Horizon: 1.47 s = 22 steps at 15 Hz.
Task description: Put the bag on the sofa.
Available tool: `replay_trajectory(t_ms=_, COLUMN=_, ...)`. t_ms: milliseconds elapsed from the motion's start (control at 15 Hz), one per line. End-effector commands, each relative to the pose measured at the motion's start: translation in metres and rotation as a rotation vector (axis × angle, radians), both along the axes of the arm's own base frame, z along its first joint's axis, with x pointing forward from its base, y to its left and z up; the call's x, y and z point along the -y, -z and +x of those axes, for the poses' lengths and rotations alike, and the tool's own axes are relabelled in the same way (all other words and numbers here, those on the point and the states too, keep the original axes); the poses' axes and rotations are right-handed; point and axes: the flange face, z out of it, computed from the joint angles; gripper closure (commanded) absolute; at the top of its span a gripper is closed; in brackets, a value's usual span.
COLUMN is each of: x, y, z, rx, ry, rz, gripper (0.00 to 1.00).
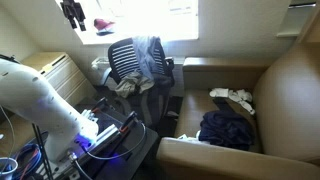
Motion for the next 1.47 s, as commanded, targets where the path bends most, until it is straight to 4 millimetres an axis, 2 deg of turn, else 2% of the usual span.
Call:
replay_trajectory(t_ms=0, x=0.0, y=0.0, z=0.0, rx=-0.001, ry=0.0, rz=0.0, gripper=0.0)
replay_trajectory(t_ms=333, x=0.063, y=0.089, z=0.009, rx=0.07, ry=0.306, rz=-0.007, gripper=0.0)
replay_trajectory(t_ms=533, x=0.091, y=0.127, z=0.02, rx=0.124, ry=0.468, rz=-0.012, gripper=0.0)
replay_trajectory(t_ms=667, x=0.088, y=0.132, z=0.03, rx=0.062, ry=0.564, rz=0.002, gripper=0.0)
replay_trajectory(t_ms=733, x=0.089, y=0.126, z=0.024, rx=0.091, ry=0.49, rz=-0.014, gripper=0.0)
replay_trajectory(t_ms=933, x=0.087, y=0.133, z=0.027, rx=0.064, ry=0.541, rz=-0.012, gripper=0.0)
replay_trajectory(t_ms=1067, x=0.079, y=0.147, z=0.026, rx=0.203, ry=0.537, rz=-0.05, gripper=0.0)
replay_trajectory(t_ms=1333, x=0.082, y=0.172, z=0.018, rx=0.403, ry=0.558, rz=-0.117, gripper=0.0)
replay_trajectory(t_ms=1400, x=0.075, y=0.176, z=0.047, rx=0.444, ry=0.588, rz=-0.107, gripper=0.0)
